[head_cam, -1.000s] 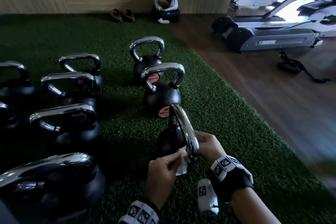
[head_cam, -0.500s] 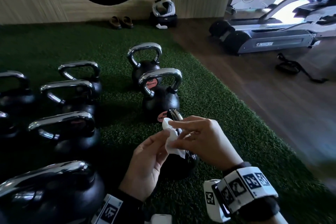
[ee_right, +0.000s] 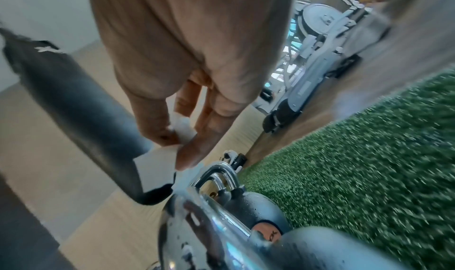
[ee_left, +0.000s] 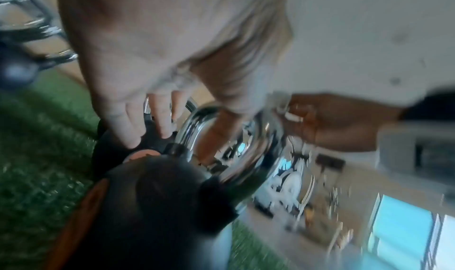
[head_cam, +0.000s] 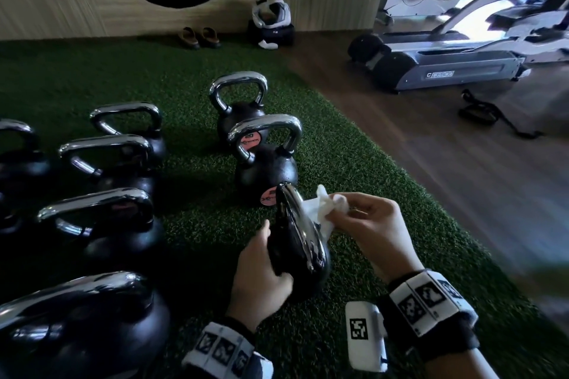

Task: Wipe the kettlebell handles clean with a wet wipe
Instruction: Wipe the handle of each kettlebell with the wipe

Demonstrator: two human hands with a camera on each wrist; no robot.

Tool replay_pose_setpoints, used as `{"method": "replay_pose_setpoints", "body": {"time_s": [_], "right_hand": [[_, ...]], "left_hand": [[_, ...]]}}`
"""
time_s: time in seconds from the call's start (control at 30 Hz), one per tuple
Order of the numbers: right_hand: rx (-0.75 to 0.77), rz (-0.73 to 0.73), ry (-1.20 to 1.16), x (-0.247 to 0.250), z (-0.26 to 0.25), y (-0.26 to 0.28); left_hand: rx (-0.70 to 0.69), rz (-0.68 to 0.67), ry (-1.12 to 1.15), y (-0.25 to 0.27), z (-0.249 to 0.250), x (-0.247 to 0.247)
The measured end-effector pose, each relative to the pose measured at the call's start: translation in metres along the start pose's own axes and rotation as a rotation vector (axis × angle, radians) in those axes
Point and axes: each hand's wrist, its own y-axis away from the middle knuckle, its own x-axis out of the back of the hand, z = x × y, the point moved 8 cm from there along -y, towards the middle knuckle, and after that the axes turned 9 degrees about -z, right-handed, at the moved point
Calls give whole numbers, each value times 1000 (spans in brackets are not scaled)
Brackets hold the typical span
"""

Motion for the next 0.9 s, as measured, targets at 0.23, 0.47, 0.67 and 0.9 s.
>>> {"method": "replay_pose_setpoints", "body": {"time_s": [0.23,0.47,0.67,0.9], "right_hand": [[-89,33,-115,17,20,5],[-118,76,81,25,36,-2],[-162,145,208,31,58,-13],[-167,217,489,18,72,-47]], "left_hand": [[-45,66,-329,-21,-4,-65],[-182,257,-225,-25,-10,-56],[-351,23,-84,-46,-23,-39],[-486,-169,-94,-47,-11,-16]]}}
